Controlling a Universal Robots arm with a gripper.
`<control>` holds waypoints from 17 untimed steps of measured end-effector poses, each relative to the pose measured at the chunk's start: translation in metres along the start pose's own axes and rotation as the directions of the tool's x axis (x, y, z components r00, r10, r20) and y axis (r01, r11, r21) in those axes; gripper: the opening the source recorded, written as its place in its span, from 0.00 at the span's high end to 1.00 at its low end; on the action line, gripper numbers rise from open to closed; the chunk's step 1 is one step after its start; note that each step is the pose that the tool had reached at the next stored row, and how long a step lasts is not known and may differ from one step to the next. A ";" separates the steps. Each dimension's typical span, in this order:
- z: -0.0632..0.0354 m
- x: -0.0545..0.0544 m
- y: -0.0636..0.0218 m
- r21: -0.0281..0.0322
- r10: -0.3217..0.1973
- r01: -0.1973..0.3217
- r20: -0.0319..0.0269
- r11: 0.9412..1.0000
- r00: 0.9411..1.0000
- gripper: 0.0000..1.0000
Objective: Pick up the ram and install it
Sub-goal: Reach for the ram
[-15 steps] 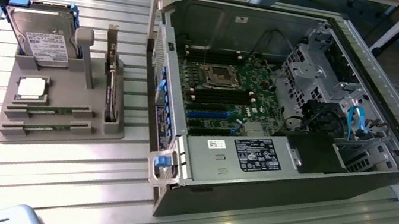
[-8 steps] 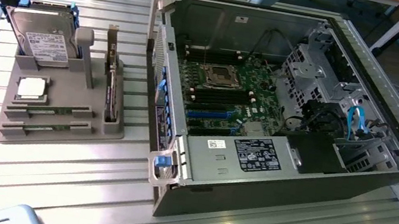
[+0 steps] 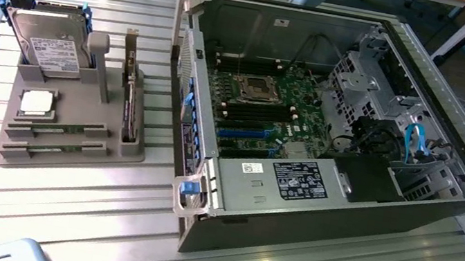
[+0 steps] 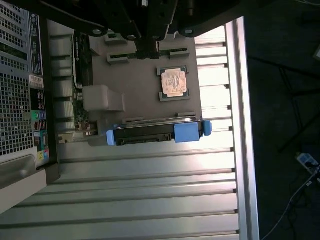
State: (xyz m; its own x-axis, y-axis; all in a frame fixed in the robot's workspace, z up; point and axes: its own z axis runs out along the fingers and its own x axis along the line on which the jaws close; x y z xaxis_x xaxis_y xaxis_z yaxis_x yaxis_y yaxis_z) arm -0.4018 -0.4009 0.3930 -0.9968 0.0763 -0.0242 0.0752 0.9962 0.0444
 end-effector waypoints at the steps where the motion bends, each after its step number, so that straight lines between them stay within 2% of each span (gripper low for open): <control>1: 0.0000 0.000 0.0000 0.000 0.000 0.000 0.000 1.000 1.000 0.90; 5: -0.0001 0.000 -0.0019 0.000 0.000 0.000 0.000 1.000 1.000 0.90; 17: -0.0012 -0.002 -0.0280 0.000 0.000 0.000 0.000 1.000 1.000 0.90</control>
State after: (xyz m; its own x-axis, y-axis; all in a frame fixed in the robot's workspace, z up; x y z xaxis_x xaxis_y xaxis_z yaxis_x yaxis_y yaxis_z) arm -0.4018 -0.4289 0.3930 -0.9968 0.0762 -0.0241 0.0751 0.9962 0.0443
